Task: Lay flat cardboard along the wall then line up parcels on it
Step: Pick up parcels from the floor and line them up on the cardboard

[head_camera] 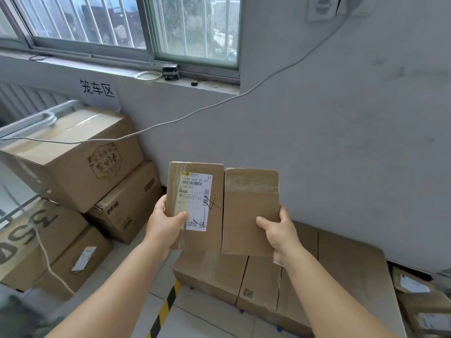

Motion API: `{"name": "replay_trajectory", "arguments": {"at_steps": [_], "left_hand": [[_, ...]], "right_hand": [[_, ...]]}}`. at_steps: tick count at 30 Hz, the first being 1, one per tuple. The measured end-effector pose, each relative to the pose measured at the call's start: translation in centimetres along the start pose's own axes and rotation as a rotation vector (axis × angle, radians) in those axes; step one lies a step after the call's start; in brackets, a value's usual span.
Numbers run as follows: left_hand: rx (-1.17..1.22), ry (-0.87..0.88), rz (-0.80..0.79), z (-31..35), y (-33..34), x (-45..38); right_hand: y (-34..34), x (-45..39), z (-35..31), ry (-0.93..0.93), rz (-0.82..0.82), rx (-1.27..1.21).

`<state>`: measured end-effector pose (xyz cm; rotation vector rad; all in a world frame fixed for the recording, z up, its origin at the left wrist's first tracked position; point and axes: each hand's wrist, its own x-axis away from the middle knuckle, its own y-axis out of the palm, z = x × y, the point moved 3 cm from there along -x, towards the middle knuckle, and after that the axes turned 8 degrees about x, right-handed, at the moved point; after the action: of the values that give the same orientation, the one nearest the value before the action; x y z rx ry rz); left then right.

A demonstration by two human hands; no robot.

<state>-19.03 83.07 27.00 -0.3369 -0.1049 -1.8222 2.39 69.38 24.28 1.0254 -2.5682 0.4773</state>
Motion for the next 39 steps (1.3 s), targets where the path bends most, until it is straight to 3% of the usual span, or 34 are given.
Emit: {"name": "replay_trajectory", "arguments": {"at_steps": [7,18,28,39], "left_hand": [[-0.06,-0.113,0.004,-2.8,1.4,-9.3],[-0.224,-0.288,0.005,-7.2,7.4,-25.7],[-0.346,-0.428,-0.117,-19.0,11.5,-40.1],[-0.341,-0.481,-0.228,-32.7,15.5,-54.4]], "right_hand": [[3.9,-7.6,0.6,0.047,0.019,0.025],[7.7,-22.6,3.4,0.301,0.077,0.069],[12.6,-34.5,12.6,0.499,0.177,0.065],[18.2,-48.9,23.1,0.504,0.28,0.105]]}}
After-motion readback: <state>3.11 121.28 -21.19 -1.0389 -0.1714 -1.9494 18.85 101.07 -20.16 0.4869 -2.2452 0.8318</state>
